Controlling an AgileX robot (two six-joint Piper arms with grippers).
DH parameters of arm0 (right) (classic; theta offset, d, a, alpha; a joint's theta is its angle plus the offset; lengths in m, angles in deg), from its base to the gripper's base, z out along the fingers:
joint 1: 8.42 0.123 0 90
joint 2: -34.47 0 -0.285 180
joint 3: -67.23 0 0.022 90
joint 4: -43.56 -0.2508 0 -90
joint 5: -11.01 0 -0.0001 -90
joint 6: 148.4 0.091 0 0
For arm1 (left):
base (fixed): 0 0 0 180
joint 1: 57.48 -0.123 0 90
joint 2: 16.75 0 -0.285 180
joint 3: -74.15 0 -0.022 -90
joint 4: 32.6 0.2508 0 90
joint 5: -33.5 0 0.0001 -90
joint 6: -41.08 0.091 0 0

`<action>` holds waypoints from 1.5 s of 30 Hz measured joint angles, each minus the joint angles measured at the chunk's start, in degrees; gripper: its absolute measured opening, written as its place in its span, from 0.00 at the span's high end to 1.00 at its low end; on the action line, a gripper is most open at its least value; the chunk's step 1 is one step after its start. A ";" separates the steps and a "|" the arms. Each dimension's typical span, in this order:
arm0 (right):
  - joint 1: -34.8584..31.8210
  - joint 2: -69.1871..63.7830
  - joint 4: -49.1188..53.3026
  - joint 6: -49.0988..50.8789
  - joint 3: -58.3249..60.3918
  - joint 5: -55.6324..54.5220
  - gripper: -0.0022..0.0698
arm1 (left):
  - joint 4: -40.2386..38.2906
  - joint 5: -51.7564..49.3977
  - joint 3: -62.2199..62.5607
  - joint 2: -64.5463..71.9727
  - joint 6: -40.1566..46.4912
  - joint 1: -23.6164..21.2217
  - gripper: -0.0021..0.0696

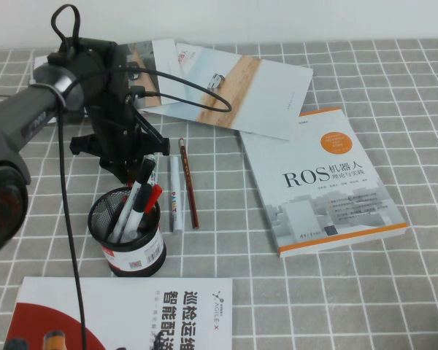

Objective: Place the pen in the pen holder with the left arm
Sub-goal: Pick up the pen on the table, then place the pen onto the pen holder

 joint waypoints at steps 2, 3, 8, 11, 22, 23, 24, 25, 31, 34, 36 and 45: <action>0.00 0.00 0.00 0.00 0.00 0.00 0.99 | 0.00 0.00 0.00 0.00 0.54 0.00 0.84; 0.00 0.00 0.00 0.00 0.00 0.00 0.99 | 0.00 0.00 0.00 0.00 0.71 0.00 0.84; 0.00 0.00 0.00 0.00 0.00 0.00 0.99 | 0.00 0.00 0.00 0.00 2.82 0.00 0.84; 0.00 0.00 0.00 0.00 0.00 0.00 0.99 | 0.00 0.40 0.00 -0.24 3.86 0.00 0.84; 0.00 0.00 0.00 0.00 0.00 0.00 0.99 | 3.09 2.20 6.66 -7.24 6.02 0.00 0.84; 0.00 0.00 0.00 0.00 0.00 0.00 0.99 | 3.65 2.19 6.96 -8.08 6.11 0.00 0.84; 0.00 0.00 0.00 0.00 0.00 0.00 0.99 | 4.03 2.19 7.24 -9.13 6.24 0.00 0.84; 0.00 0.00 0.00 0.00 0.00 0.00 0.99 | 4.24 2.19 7.35 -10.18 6.24 0.00 0.84; 0.00 0.00 0.00 0.00 0.00 0.00 0.99 | 4.08 1.69 7.35 -16.85 6.57 0.00 0.84; 0.00 0.00 0.00 0.00 0.00 0.00 0.99 | 3.96 1.93 6.79 -21.11 6.68 0.00 0.84; 0.00 0.00 0.00 0.00 0.00 0.00 0.99 | 3.85 4.37 3.78 -24.84 6.68 0.00 0.84; 0.00 0.00 0.00 0.00 0.00 0.00 0.99 | 3.09 23.94 -29.36 -48.92 6.80 0.74 0.84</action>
